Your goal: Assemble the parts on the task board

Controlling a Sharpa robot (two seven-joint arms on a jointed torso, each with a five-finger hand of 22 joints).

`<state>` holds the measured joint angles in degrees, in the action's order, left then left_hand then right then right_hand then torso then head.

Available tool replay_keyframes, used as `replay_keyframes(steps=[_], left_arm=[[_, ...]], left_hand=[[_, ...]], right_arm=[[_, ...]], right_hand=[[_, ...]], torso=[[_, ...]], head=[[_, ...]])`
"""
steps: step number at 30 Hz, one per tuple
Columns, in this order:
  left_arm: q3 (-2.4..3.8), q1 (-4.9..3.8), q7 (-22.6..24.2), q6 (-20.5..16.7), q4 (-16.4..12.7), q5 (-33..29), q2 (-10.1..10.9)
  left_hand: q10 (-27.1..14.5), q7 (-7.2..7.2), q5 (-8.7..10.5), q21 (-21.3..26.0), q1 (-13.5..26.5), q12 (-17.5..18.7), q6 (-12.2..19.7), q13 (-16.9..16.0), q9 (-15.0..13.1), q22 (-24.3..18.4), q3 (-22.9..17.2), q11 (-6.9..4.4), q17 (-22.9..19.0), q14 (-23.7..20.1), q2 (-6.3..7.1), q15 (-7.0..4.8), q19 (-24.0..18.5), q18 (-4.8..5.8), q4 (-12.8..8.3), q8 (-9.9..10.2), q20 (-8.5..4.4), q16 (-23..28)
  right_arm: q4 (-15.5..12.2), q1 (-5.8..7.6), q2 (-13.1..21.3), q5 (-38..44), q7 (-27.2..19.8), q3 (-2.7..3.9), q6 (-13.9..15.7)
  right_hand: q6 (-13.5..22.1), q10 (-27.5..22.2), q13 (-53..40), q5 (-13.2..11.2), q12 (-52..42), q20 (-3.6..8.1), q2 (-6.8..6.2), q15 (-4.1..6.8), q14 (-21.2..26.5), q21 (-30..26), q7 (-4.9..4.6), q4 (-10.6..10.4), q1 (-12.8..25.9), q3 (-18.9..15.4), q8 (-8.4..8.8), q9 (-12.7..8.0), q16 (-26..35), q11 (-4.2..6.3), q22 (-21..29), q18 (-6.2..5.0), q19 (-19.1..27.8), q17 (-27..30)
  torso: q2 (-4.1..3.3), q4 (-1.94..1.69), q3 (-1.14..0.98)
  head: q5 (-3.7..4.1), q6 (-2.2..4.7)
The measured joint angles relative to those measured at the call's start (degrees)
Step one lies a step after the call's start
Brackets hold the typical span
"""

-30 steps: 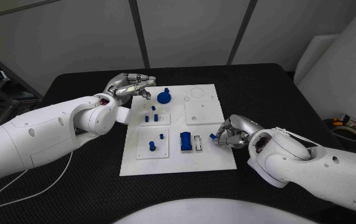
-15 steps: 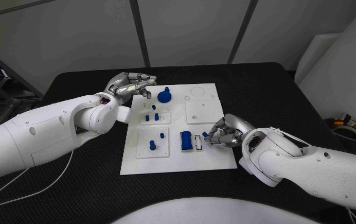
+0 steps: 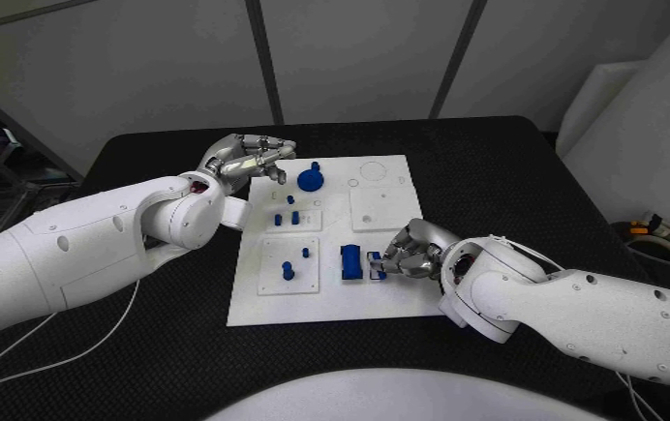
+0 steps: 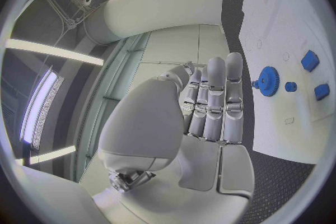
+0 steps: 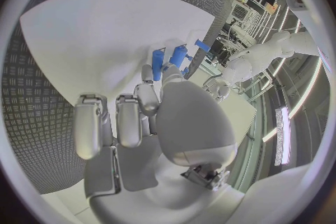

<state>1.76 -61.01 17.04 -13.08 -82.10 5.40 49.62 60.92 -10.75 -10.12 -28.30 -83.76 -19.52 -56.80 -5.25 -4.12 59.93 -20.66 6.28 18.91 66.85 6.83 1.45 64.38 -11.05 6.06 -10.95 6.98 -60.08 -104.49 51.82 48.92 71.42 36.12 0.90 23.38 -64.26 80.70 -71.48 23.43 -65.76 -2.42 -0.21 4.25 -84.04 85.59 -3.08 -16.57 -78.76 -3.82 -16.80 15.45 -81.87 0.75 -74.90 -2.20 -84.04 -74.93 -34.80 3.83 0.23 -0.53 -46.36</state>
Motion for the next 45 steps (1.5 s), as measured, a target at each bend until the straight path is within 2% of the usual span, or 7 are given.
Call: replay_keyframes(steps=[6,15,19,24,45], left_arm=[[0.0,0.0,-0.11,0.11,0.0,0.0,0.0],[0.0,0.0,-0.26,0.26,0.03,0.0,-0.01],[0.0,0.0,-0.3,0.32,0.04,0.0,-0.03],[0.0,0.0,-0.36,0.37,0.07,0.0,-0.04],[0.0,-0.01,-0.49,0.46,0.09,0.0,0.03]], left_hand=[[0.0,0.0,0.0,0.22,0.15,0.0,0.0,0.0,0.0,0.0,0.0,0.0,0.0,0.0,-0.15,0.0,0.0,0.0,0.0,0.0,0.0,0.0],[0.0,0.0,0.0,0.22,0.14,0.0,0.0,0.0,0.01,-0.01,0.0,0.0,0.01,0.0,-0.14,0.0,0.0,0.0,0.0,0.01,0.0,0.0],[0.0,0.0,0.0,0.22,0.13,0.0,0.0,0.0,0.01,-0.01,0.01,0.0,0.0,0.0,-0.14,0.0,0.0,0.0,0.0,0.01,0.0,0.0],[-0.2,0.16,0.0,0.22,0.3,0.0,0.16,0.0,0.01,-0.01,0.01,0.21,-0.02,0.0,0.04,0.0,0.0,0.0,0.0,0.01,0.0,0.0],[-0.41,0.21,0.0,0.22,0.6,0.0,0.2,0.0,0.02,-0.02,-0.3,0.0,-0.04,0.0,-0.14,0.0,0.0,0.0,0.02,0.02,0.0,0.0]], right_arm=[[0.56,0.03,-0.69,-0.64,0.09,0.04,-1.22],[0.99,0.06,-1.12,-1.02,0.36,0.06,-1.72],[1.08,0.03,-1.2,-1.08,0.48,0.03,-1.73],[1.06,0.03,-1.22,-1.13,0.46,0.03,-1.71],[-1.37,-0.11,1.21,-0.56,-0.58,-0.11,-1.79]], right_hand=[[-0.36,0.49,-0.09,0.03,0.0,0.0,0.23,-0.01,0.0,0.0,0.16,-0.05,0.24,-0.05,-0.38,0.1,0.0,0.48,0.0,0.0,0.0,0.0],[-0.42,0.49,0.01,0.03,0.0,0.0,0.1,-0.03,-0.01,0.0,0.22,-0.05,1.64,-0.84,-0.15,0.42,0.0,0.49,0.0,0.0,0.0,0.01],[-0.51,0.71,-0.09,1.03,0.0,0.0,0.41,-0.03,0.0,0.0,0.31,-0.15,5.39,-2.72,-0.17,0.89,0.0,0.48,0.0,0.0,0.0,0.01],[-0.52,0.9,-0.36,-1.18,-0.05,-0.01,0.62,-0.03,-0.01,0.0,0.31,-0.18,9.82,-5.26,-0.16,1.56,0.0,0.48,0.0,0.0,0.0,0.01],[-0.57,0.9,-0.62,-1.81,-0.12,-0.01,1.21,-0.03,0.0,0.0,0.25,-0.14,11.29,-6.38,-0.13,2.26,0.0,0.49,0.0,0.0,0.0,0.02]], torso=[[-0.01,0.0,0.0],[-0.01,0.03,-0.03],[-0.02,0.04,-0.04],[-0.02,0.06,-0.05],[-0.01,0.12,-0.07]], head=[[-0.02,-0.02],[-0.09,0.01],[-0.09,0.04],[-0.09,0.12],[-0.12,0.23]])
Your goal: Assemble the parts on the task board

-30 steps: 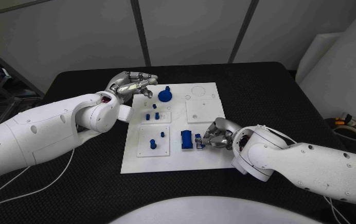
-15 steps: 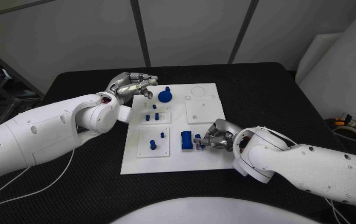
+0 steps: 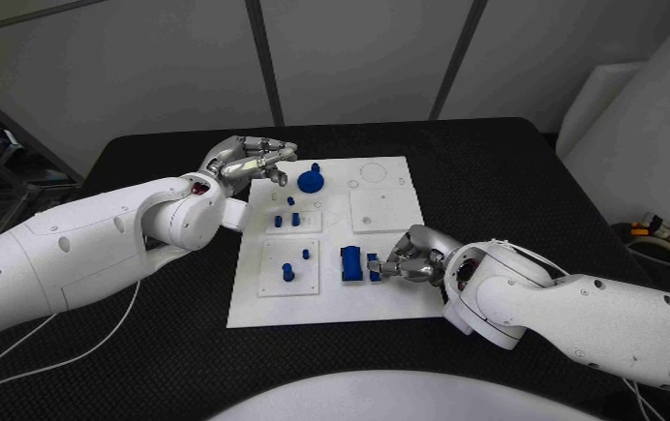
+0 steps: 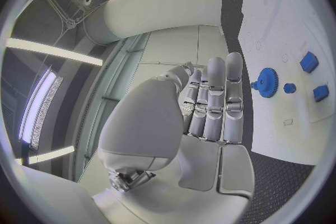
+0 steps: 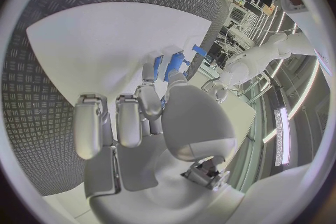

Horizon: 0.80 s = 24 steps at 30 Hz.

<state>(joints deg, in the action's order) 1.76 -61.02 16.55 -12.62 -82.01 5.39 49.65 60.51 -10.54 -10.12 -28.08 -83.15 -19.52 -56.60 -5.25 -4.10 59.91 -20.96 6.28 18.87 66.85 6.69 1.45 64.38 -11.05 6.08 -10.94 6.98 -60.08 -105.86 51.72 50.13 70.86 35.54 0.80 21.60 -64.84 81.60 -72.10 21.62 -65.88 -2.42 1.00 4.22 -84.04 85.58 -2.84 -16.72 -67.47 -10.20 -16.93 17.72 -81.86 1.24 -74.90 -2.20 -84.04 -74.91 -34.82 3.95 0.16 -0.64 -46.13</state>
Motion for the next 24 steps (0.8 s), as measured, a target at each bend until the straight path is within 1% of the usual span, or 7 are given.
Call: replay_keyframes(steps=[3,5,6,9,13,16,24], left_arm=[[0.0,0.0,-0.01,0.01,0.0,0.0,0.0],[0.0,0.0,-0.02,0.01,0.0,0.0,0.0],[0.0,0.0,-0.02,0.02,0.0,0.0,0.0],[0.0,0.0,-0.03,0.02,-0.01,0.0,0.03],[0.0,0.0,-0.04,0.03,-0.02,0.0,0.05],[0.0,0.0,-0.05,0.03,-0.02,0.0,0.05],[0.0,0.0,-0.05,0.04,0.07,0.0,-0.03]], left_hand=[[0.0,0.0,0.0,0.0,0.0,0.0,0.0,0.0,0.0,0.0,0.0,0.0,0.0,0.0,0.0,0.0,0.0,0.0,0.0,0.0,0.0,0.0],[0.0,0.0,0.0,0.0,0.0,0.0,0.0,0.0,0.0,0.0,0.0,0.0,0.0,0.0,0.0,0.0,0.0,0.0,0.0,0.0,0.0,0.0],[0.0,0.0,0.0,0.0,0.0,0.0,0.0,0.0,0.0,0.0,0.0,0.0,0.0,0.0,0.0,0.0,0.0,0.0,0.0,0.0,0.0,0.0],[0.0,0.0,0.0,0.0,0.0,0.0,0.0,0.0,0.0,0.0,0.0,0.0,0.0,0.0,0.0,0.0,0.0,0.0,0.0,0.0,0.0,0.0],[0.0,0.0,0.0,0.0,0.0,0.0,0.0,0.0,0.0,0.0,0.0,0.0,0.01,0.0,0.0,0.0,0.0,0.0,0.0,0.0,0.0,0.0],[0.0,0.0,0.0,0.0,-0.01,0.0,0.0,0.0,0.0,0.0,0.0,0.0,0.01,0.0,0.0,0.0,0.0,0.0,0.0,-0.22,0.0,0.0],[0.0,0.0,0.0,0.0,-0.01,0.0,0.0,0.0,0.0,0.0,0.0,0.0,0.01,0.0,0.0,0.0,0.0,0.0,0.0,-0.21,0.0,0.0]], right_arm=[[-0.04,0.0,0.37,0.2,-0.14,0.0,0.0],[-0.01,0.0,0.55,0.38,-0.25,0.0,-0.03],[0.05,0.0,0.58,0.48,-0.32,0.0,-0.07],[0.18,0.0,0.6,0.85,-0.59,0.0,-0.26],[0.48,0.0,0.46,1.61,-1.02,0.0,-0.54],[0.84,0.0,0.13,2.45,-1.28,-0.01,-0.63],[1.01,-0.02,0.21,5.1,-1.84,-0.01,-0.22]], right_hand=[[0.0,0.0,-0.08,0.53,0.0,0.0,0.05,0.0,0.0,0.0,0.0,0.32,-0.21,-0.26,0.0,0.25,0.0,0.0,0.0,0.01,0.0,0.0],[0.0,0.0,-0.08,0.85,0.0,0.21,-0.06,0.31,0.09,0.0,0.0,2.02,-3.88,0.34,0.0,0.59,0.0,0.0,0.0,0.0,0.21,0.0],[0.0,0.0,-0.14,0.44,0.0,0.22,-0.2,0.41,0.0,0.0,0.0,2.75,-5.32,0.58,0.0,0.71,0.0,0.0,0.0,0.01,0.18,0.0],[0.0,-0.01,-0.2,-1.36,0.0,0.42,-0.52,0.4,-0.01,0.0,0.0,4.46,-8.33,1.06,0.0,1.02,0.0,-0.01,0.0,0.0,-0.01,0.0],[0.0,-0.02,-0.28,-5.71,0.03,0.41,-0.75,0.38,-0.01,0.0,0.0,6.13,-10.83,1.44,0.0,1.4,0.0,-0.02,0.0,0.01,-0.01,0.0],[0.0,-0.04,-0.35,-7.33,0.15,0.41,-0.76,0.37,-0.01,0.0,0.0,6.63,-12.13,1.65,0.3,1.56,0.0,-0.04,0.0,0.0,-0.01,0.01],[0.0,0.0,-0.33,-7.49,0.46,0.41,-0.6,0.36,-0.01,0.0,0.0,7.01,-13.15,1.71,0.3,1.62,0.0,0.0,0.0,0.0,-0.01,0.01]], torso=[[0.0,-0.01,0.0],[0.0,-0.02,0.01],[0.0,-0.02,0.01],[0.0,-0.08,0.02],[0.01,-0.08,0.03],[0.01,-0.08,0.03],[0.11,-0.05,0.03]], head=[[0.08,0.05],[0.1,0.06],[0.14,0.07],[0.18,0.09],[0.19,0.1],[0.2,0.1],[0.14,0.19]])
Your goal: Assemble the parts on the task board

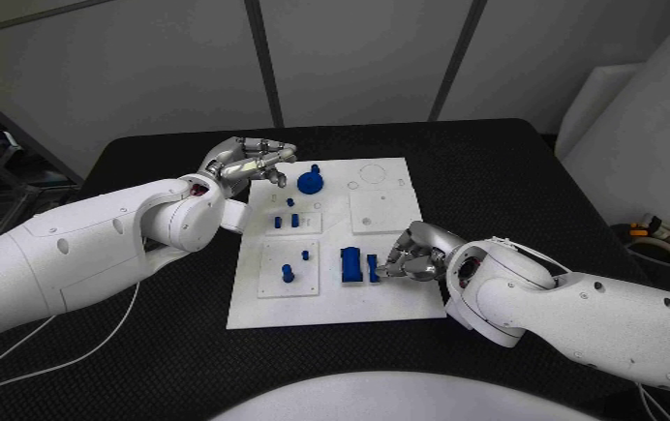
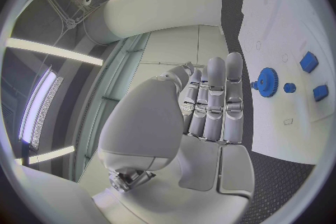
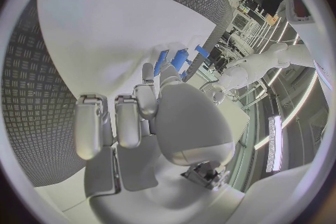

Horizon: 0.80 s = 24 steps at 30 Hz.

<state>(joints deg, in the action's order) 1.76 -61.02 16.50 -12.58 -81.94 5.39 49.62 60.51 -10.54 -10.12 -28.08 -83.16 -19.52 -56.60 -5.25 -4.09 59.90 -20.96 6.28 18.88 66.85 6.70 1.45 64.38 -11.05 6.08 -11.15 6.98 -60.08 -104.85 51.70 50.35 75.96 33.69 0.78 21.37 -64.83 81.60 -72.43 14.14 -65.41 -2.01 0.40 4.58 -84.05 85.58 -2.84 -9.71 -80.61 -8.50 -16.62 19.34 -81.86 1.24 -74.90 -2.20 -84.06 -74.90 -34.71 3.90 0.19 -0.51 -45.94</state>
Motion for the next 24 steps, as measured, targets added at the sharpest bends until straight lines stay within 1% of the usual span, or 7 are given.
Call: replay_keyframes(steps=[9,12,15,18,20,22,24], left_arm=[[0.0,0.41,0.0,0.02,0.49,0.0,-0.46],[0.0,0.65,0.0,0.02,1.05,0.0,-0.62],[-0.01,0.85,0.02,0.02,1.62,0.0,-0.88],[-0.01,1.09,0.11,0.02,2.28,0.0,-1.08],[-0.01,1.3,0.23,0.01,2.72,-0.12,-1.2],[-0.01,1.44,0.44,0.0,3.1,-0.41,-1.31],[-0.01,1.57,0.82,-0.01,3.5,-0.83,-1.42]], left_hand=[[0.0,0.0,0.0,0.0,0.0,-0.22,0.0,0.0,0.0,0.0,0.0,0.0,0.0,0.0,0.0,0.0,0.0,0.0,0.0,0.0,0.0,0.0],[0.0,0.0,0.0,0.0,0.0,-0.22,0.0,0.0,0.0,0.0,0.0,0.0,0.0,0.0,0.0,0.0,0.0,0.0,0.0,0.0,0.0,0.0],[0.0,0.0,0.0,0.0,0.0,-0.22,0.0,0.0,0.0,0.0,0.0,0.0,0.01,0.0,0.0,0.0,0.0,0.0,0.0,0.0,0.0,0.0],[0.0,0.0,0.0,0.0,0.01,-0.22,0.0,0.0,-0.05,0.0,-0.15,0.0,-0.03,0.0,0.01,0.0,0.0,0.0,-0.16,0.0,0.0,0.0],[0.0,-0.12,0.0,0.19,0.79,-0.54,0.12,0.0,-0.06,0.0,-0.15,0.0,-0.08,-0.31,0.3,0.31,-0.21,0.0,-0.16,-0.29,0.2,0.33],[-0.24,-0.22,0.0,0.57,1.73,-0.67,0.21,0.0,-0.05,-0.03,0.1,0.16,-0.24,-0.67,0.51,0.55,-0.44,0.0,0.1,-0.38,0.44,0.49],[-0.84,-0.08,0.0,2.34,2.72,-1.06,0.74,0.0,-0.06,-0.78,0.59,0.22,-1.07,-3.75,1.17,0.82,-2.73,0.0,0.58,-0.83,0.88,2.43]], right_arm=[[-0.45,-0.01,0.82,1.27,-1.31,-0.01,1.82],[-0.59,0.01,1.68,0.35,-2.94,-0.01,3.01],[0.75,0.73,2.23,-2.99,-6.44,-0.03,4.29],[4.0,2.23,2.29,-9.16,-12.22,0.01,5.44],[6.75,3.17,2.06,-14.86,-17.06,0.05,6.06],[9.48,3.96,1.4,-20.66,-21.72,0.05,6.37],[12.5,4.73,0.28,-26.43,-26.25,0.05,6.42]], right_hand=[[0.02,0.0,0.29,0.4,0.25,0.0,-0.02,0.0,0.0,-0.39,-0.02,-0.35,0.02,-0.35,0.3,0.14,0.04,0.0,0.0,0.0,0.0,0.0],[1.33,-0.69,1.73,1.25,2.48,0.07,-0.39,-0.09,-0.09,-2.25,-0.58,-0.66,0.4,-0.66,1.18,0.12,1.75,-0.01,0.0,0.0,0.1,1.13],[2.84,-3.11,5.06,2.63,7.07,-0.24,-0.59,-0.09,-0.07,-5.25,-1.33,-0.87,0.18,-0.87,2.23,-0.13,4.41,-0.74,0.0,-0.13,2.83,4.75],[4.72,-5.82,9.13,3.76,12.92,-0.79,0.14,-0.81,0.01,-9.16,-2.11,-1.13,-0.59,-0.58,3.54,-0.46,7.91,-1.43,0.0,-1.48,6.06,9.17],[6.0,-9.9,15.15,4.15,21.4,-1.24,0.65,-1.6,1.33,-14.65,-2.71,-0.77,-1.85,-0.01,4.51,-0.69,13.43,-2.02,2.93,-3.23,10.43,15.81],[7.41,-15.0,21.5,4.15,30.38,-1.8,0.99,-2.23,6.05,-25.29,-3.57,-0.49,-3.4,0.81,5.54,-1.06,24.76,-2.74,11.82,-5.89,18.71,28.37],[8.41,-18.58,26.04,3.75,36.01,-2.65,1.06,-3.29,10.79,-36.48,-4.56,-0.49,-5.05,1.71,6.51,-1.57,35.6,-3.73,20.57,-7.64,26.55,37.57]], torso=[[0.45,0.22,0.02],[0.83,0.37,0.08],[1.33,0.53,0.21],[1.87,0.76,0.39],[2.35,0.89,0.52],[2.83,1.0,0.66],[3.24,1.09,0.8]], head=[[0.19,0.53],[0.26,0.75],[0.34,1.02],[0.25,1.36],[0.08,1.62],[-0.04,1.93],[-0.17,2.25]])
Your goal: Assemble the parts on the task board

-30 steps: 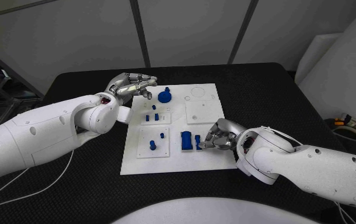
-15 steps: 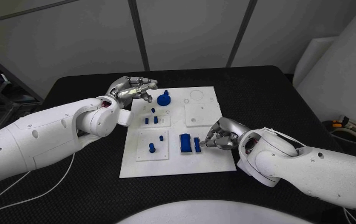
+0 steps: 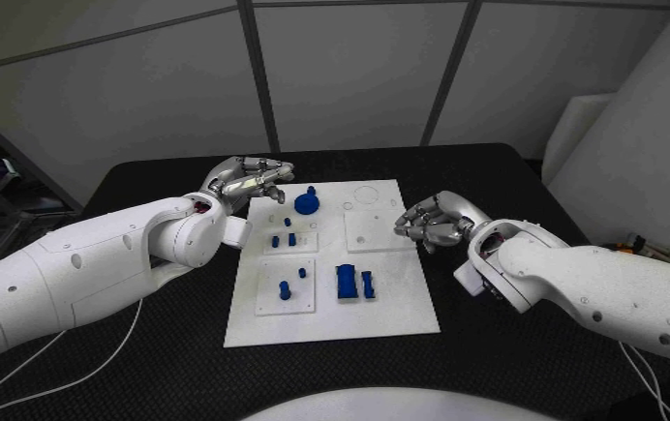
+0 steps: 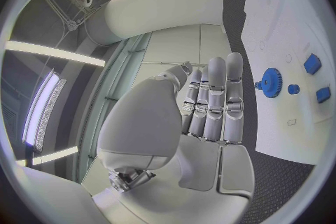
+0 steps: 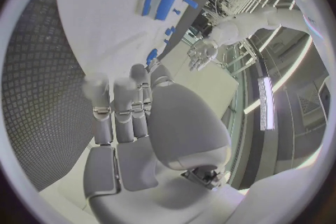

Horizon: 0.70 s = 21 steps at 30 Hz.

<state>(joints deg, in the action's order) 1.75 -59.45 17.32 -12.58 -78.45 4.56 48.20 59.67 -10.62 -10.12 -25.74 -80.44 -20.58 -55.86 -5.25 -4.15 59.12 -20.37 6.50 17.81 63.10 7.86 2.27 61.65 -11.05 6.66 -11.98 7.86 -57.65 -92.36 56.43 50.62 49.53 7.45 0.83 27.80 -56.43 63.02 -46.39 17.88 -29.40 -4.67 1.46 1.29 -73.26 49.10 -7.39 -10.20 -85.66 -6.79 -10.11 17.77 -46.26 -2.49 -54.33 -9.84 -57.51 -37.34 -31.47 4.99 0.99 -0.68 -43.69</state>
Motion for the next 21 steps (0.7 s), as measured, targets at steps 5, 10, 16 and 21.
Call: replay_keyframes(steps=[5,10,16,21], left_arm=[[0.01,0.65,1.78,-0.36,1.94,-2.09,-0.93],[0.03,1.37,4.17,-1.52,5.14,-4.49,-3.35],[0.11,1.67,7.65,-3.49,9.0,-7.27,-5.94],[0.02,1.75,7.98,-3.92,9.04,-7.63,-5.98]], left_hand=[[-2.78,-0.51,0.0,8.8,0.68,1.22,1.49,1.1,0.1,-5.35,0.43,1.55,-5.74,-10.74,-0.05,2.45,-10.12,0.05,0.09,-0.28,2.02,12.26],[-3.53,-1.05,0.0,18.08,0.44,5.12,2.85,1.65,0.39,-13.36,-0.92,2.34,-11.68,-12.88,-0.27,4.99,-17.78,2.06,-0.9,1.44,4.95,27.26],[-1.22,0.22,0.0,22.07,0.67,11.0,1.57,1.65,0.39,-22.76,-1.36,2.98,-14.02,-10.92,-0.5,6.3,-20.32,-0.03,-1.38,4.12,7.4,41.21],[-8.19,1.75,1.41,23.55,11.02,13.16,8.12,3.08,1.89,-28.74,1.45,1.91,-15.51,-17.08,-1.77,5.26,-25.49,0.03,-3.78,5.63,5.77,45.12]], right_arm=[[9.37,1.39,-4.21,-13.49,-11.24,0.06,-0.74],[18.35,1.79,-8.95,-21.14,-19.01,0.08,-2.28],[25.17,1.95,-13.06,-26.08,-25.0,0.15,-4.71],[25.13,1.93,-13.16,-26.68,-25.73,0.09,-5.16]], right_hand=[[0.69,-2.34,14.45,-2.18,12.92,-3.21,0.21,-3.75,9.63,-14.57,-2.17,-1.68,-3.56,2.37,2.36,-2.41,18.16,-3.03,9.86,0.02,8.22,9.95],[0.2,-0.58,27.42,-3.14,20.5,-6.05,-0.68,-6.53,13.41,-24.22,-3.03,-3.29,-5.28,4.9,5.38,-5.55,30.22,-4.55,17.05,0.02,10.7,18.28],[0.18,-0.08,37.66,-4.26,25.34,-8.57,-1.69,-8.27,13.69,-32.63,-3.48,-3.33,-4.86,6.68,6.35,-9.26,38.8,-5.52,24.36,0.02,9.56,25.84],[7.18,-7.88,40.92,-6.2,27.02,-7.28,-1.9,-7.79,20.55,-36.71,-2.36,-1.07,6.75,6.97,7.88,-11.42,42.0,-4.89,30.1,0.02,14.41,29.17]], torso=[[1.04,0.34,0.25],[1.87,0.51,0.3],[2.55,0.52,0.25],[2.55,0.52,0.2]], head=[[-0.37,1.32],[-0.76,2.74],[-1.16,4.52],[-1.27,4.81]])
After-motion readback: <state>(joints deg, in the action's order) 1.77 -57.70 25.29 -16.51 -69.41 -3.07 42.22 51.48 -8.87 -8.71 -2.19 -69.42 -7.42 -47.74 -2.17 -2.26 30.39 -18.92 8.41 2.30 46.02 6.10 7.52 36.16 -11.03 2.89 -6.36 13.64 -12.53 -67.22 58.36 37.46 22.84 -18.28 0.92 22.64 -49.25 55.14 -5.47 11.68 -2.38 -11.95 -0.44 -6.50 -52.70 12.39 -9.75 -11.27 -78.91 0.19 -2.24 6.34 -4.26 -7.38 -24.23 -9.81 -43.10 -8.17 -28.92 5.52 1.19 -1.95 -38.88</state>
